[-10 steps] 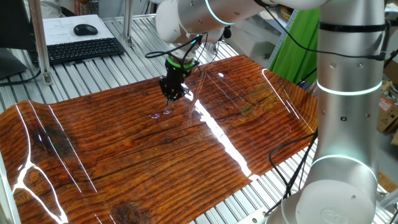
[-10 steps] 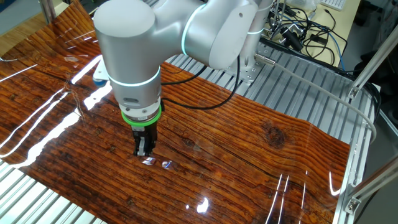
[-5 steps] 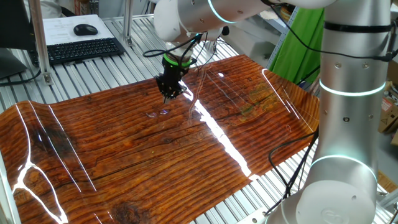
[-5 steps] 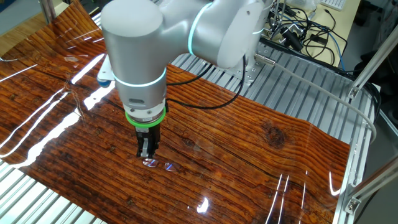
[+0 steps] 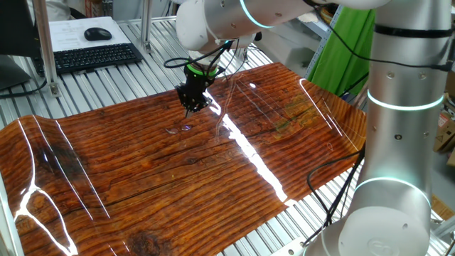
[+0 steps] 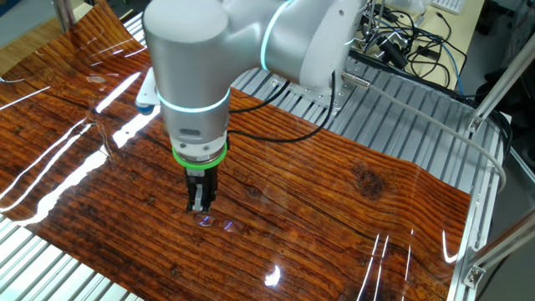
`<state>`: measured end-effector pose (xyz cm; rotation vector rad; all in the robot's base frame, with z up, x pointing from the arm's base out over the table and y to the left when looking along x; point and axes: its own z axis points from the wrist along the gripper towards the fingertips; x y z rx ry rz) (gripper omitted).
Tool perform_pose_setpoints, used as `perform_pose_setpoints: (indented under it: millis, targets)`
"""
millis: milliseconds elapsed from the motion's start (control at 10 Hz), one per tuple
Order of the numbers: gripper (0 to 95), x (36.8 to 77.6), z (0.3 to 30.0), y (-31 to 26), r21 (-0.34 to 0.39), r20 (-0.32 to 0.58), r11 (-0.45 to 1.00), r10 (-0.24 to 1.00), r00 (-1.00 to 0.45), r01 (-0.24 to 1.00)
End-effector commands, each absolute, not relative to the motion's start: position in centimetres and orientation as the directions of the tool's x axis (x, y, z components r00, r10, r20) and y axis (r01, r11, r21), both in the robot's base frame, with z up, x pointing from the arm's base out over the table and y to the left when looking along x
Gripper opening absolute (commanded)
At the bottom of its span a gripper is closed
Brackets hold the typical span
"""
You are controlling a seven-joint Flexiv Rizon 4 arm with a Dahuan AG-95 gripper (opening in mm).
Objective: Unfold the leg of the glasses (with one hand)
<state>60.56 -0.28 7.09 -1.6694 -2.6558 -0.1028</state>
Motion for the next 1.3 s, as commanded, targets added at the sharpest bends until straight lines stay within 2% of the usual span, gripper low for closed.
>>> perform_pose_setpoints:
  millis: [100,1300]
  targets:
    - [0.0,60.9,7.5,0.2,0.059,0.036,0.436,0.898,-0.438,0.898]
    - [0.0,61.1,10.9,2.8,0.114,0.006,0.459,0.887,-0.463,0.881]
